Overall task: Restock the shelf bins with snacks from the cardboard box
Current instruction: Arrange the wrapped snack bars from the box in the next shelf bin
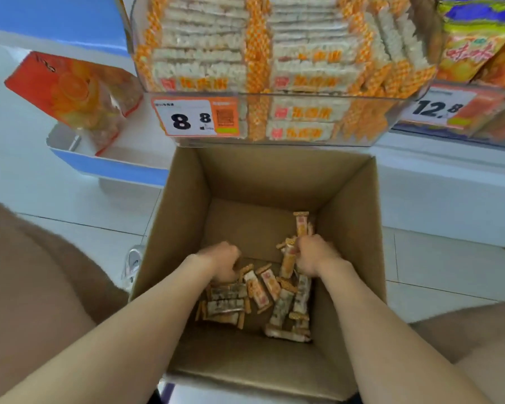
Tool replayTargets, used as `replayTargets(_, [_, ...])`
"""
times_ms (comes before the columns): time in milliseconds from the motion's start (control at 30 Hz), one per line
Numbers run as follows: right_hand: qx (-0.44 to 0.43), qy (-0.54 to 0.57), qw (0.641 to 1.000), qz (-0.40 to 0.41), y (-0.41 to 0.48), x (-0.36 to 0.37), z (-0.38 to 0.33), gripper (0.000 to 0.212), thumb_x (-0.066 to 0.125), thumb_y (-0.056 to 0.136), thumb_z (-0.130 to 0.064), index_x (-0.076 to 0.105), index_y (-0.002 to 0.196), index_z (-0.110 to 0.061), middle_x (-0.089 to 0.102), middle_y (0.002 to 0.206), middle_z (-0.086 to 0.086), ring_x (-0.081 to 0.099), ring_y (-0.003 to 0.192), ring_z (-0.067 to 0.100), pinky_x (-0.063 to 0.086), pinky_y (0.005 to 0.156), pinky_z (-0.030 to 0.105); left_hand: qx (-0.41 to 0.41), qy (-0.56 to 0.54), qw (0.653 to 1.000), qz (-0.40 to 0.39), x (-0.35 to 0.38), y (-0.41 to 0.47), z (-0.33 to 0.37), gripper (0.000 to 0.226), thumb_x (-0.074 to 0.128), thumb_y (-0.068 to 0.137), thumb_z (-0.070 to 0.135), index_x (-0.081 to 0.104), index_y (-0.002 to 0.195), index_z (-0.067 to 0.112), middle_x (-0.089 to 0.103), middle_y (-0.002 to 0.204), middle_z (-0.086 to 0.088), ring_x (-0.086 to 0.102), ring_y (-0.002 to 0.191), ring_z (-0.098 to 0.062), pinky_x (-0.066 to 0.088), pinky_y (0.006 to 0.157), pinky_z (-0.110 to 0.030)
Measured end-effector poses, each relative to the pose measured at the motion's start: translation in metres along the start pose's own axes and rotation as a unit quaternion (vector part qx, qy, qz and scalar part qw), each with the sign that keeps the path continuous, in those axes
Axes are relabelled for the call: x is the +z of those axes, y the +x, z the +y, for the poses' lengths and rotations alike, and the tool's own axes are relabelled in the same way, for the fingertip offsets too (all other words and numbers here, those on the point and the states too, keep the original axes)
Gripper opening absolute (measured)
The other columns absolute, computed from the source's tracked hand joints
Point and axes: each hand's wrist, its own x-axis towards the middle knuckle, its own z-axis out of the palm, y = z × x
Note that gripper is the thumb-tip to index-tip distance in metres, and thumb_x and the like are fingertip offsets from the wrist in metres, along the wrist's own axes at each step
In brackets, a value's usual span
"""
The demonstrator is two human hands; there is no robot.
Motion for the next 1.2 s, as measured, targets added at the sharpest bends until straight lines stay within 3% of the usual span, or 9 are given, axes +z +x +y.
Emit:
replayTargets(100, [0.016, 0.023, 0.993, 0.117, 0.024, 0.016, 0.000, 0.035, 0.054, 0.103, -0.013, 0.053, 0.138, -0.016, 0.059, 0.134, 0.014, 0.059, 0.120, 0.036, 0.052, 0.095, 0.043, -0.016, -0.045, 0.999, -0.004, 0.024, 0.030, 0.000, 0.045, 0.064, 0.101, 0.029, 0.053, 0.142, 0.017, 0.051, 0.145, -0.009, 0.053, 0.128, -0.028, 0.048, 0.101, -0.038])
replayTargets(233, [-0.005, -0.001, 0.998, 0.064, 0.041, 0.038, -0.005, 0.064, 0.055, 0.100, -0.005, 0.032, 0.158, -0.020, 0.044, 0.154, 0.015, 0.032, 0.149, 0.040, 0.031, 0.119, 0.053, -0.076, -0.047, 0.996, -0.006, 0.045, 0.049, -0.003, 0.074, 0.066, 0.099, 0.014, 0.028, 0.162, 0.017, 0.024, 0.168, -0.012, 0.020, 0.155, -0.041, 0.027, 0.125, -0.053])
replayTargets(333, [-0.005, -0.043, 0.997, 0.067, 0.047, 0.045, -0.008, 0.060, 0.067, 0.096, -0.015, 0.043, 0.151, -0.017, 0.048, 0.150, 0.014, 0.037, 0.146, 0.038, 0.026, 0.123, 0.052, -0.112, -0.029, 0.993, -0.030, 0.059, 0.059, -0.015, 0.073, 0.061, 0.099, 0.004, 0.027, 0.162, 0.014, 0.025, 0.166, -0.014, 0.031, 0.150, -0.041, 0.037, 0.119, -0.051])
replayTargets(433, [-0.023, -0.019, 0.999, 0.032, 0.051, 0.055, -0.014, 0.037, 0.066, 0.098, -0.011, 0.062, 0.134, -0.015, 0.058, 0.138, 0.012, 0.056, 0.128, 0.036, 0.047, 0.102, 0.042, -0.109, -0.031, 0.992, -0.054, 0.060, 0.061, -0.021, 0.045, 0.059, 0.103, 0.006, 0.049, 0.146, 0.012, 0.045, 0.151, -0.013, 0.052, 0.133, -0.033, 0.048, 0.107, -0.041])
replayTargets(500, [-0.013, 0.022, 0.999, 0.022, 0.051, 0.057, -0.016, 0.033, 0.063, 0.100, -0.005, 0.065, 0.131, -0.015, 0.061, 0.132, 0.012, 0.062, 0.120, 0.036, 0.049, 0.089, 0.037, -0.108, -0.046, 0.991, -0.058, 0.061, 0.061, -0.022, 0.039, 0.060, 0.102, 0.009, 0.052, 0.140, 0.014, 0.047, 0.147, -0.012, 0.055, 0.128, -0.032, 0.050, 0.102, -0.039])
replayTargets(700, [0.053, 0.156, 0.982, 0.098, 0.039, 0.034, -0.013, 0.022, 0.066, 0.102, -0.018, 0.067, 0.123, -0.014, 0.066, 0.121, 0.012, 0.065, 0.110, 0.034, 0.054, 0.086, 0.039, -0.099, -0.159, 0.982, 0.004, 0.048, 0.057, -0.020, 0.033, 0.058, 0.103, 0.025, 0.062, 0.135, 0.019, 0.062, 0.135, -0.006, 0.059, 0.121, -0.027, 0.051, 0.099, -0.038])
replayTargets(900, [0.096, 0.439, 0.869, 0.208, 0.015, -0.001, -0.014, 0.023, 0.092, 0.080, -0.028, 0.072, 0.081, -0.017, 0.068, 0.104, -0.002, 0.057, 0.108, 0.012, 0.046, 0.088, 0.027, -0.095, -0.375, 0.920, 0.062, 0.011, 0.027, -0.012, 0.034, 0.054, 0.103, 0.009, 0.065, 0.133, 0.021, 0.064, 0.125, -0.006, 0.066, 0.110, -0.028, 0.059, 0.085, -0.039])
replayTargets(1033, [0.083, 0.599, 0.788, 0.113, -0.008, -0.022, -0.027, 0.040, 0.083, 0.089, -0.021, 0.066, 0.125, -0.022, 0.060, 0.129, 0.002, 0.062, 0.112, 0.018, 0.055, 0.088, 0.033, -0.041, -0.497, 0.862, 0.093, -0.021, -0.006, 0.007, 0.041, 0.054, 0.100, -0.001, 0.064, 0.134, 0.021, 0.067, 0.117, -0.008, 0.068, 0.110, -0.030, 0.058, 0.097, -0.048])
replayTargets(1200, [-0.001, 0.554, 0.828, 0.084, -0.049, -0.048, -0.042, 0.070, 0.083, 0.083, -0.013, 0.054, 0.146, -0.021, 0.071, 0.120, 0.007, 0.073, 0.099, 0.020, 0.061, 0.079, 0.032, 0.052, -0.541, 0.833, 0.104, -0.063, -0.051, 0.020, 0.054, 0.055, 0.095, -0.011, 0.063, 0.139, 0.019, 0.072, 0.123, -0.008, 0.071, 0.114, -0.024, 0.059, 0.098, -0.050])
